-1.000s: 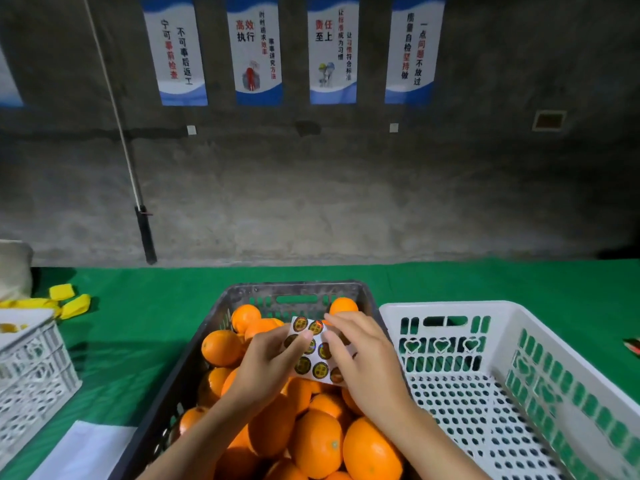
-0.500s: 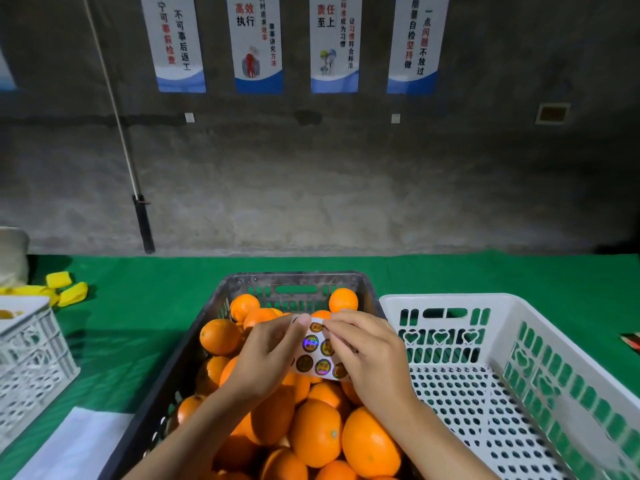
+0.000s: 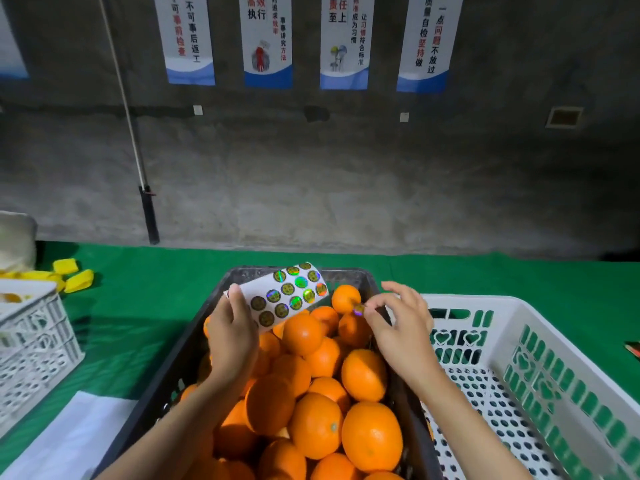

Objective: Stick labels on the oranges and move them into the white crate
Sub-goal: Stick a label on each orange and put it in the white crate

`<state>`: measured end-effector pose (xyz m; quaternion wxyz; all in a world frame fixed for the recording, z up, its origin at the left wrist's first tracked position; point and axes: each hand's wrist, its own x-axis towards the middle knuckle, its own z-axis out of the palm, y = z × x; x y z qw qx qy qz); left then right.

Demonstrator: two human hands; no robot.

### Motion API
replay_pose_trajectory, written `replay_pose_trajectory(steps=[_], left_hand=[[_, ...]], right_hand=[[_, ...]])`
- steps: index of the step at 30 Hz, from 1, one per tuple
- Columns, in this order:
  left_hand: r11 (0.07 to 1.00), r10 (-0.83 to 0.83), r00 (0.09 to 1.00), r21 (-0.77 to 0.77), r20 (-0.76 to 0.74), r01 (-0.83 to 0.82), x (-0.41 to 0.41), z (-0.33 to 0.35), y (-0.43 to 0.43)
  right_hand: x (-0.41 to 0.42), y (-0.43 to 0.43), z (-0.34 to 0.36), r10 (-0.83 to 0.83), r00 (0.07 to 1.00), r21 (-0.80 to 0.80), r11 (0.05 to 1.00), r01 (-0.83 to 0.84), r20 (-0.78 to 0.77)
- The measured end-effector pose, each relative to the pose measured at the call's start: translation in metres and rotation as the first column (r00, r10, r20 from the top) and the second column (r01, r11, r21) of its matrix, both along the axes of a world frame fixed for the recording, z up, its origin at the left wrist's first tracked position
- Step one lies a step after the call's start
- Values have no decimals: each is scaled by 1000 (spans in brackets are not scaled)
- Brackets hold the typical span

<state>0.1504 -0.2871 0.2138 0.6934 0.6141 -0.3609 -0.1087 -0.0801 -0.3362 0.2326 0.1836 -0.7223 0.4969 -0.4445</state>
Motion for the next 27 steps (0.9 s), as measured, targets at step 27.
replay_pose_trajectory(steps=[27], left_hand=[[994, -93, 996, 48, -14, 94, -9, -1, 0]], right_hand=[[-25, -8, -8, 313, 839, 286, 938, -198, -444]])
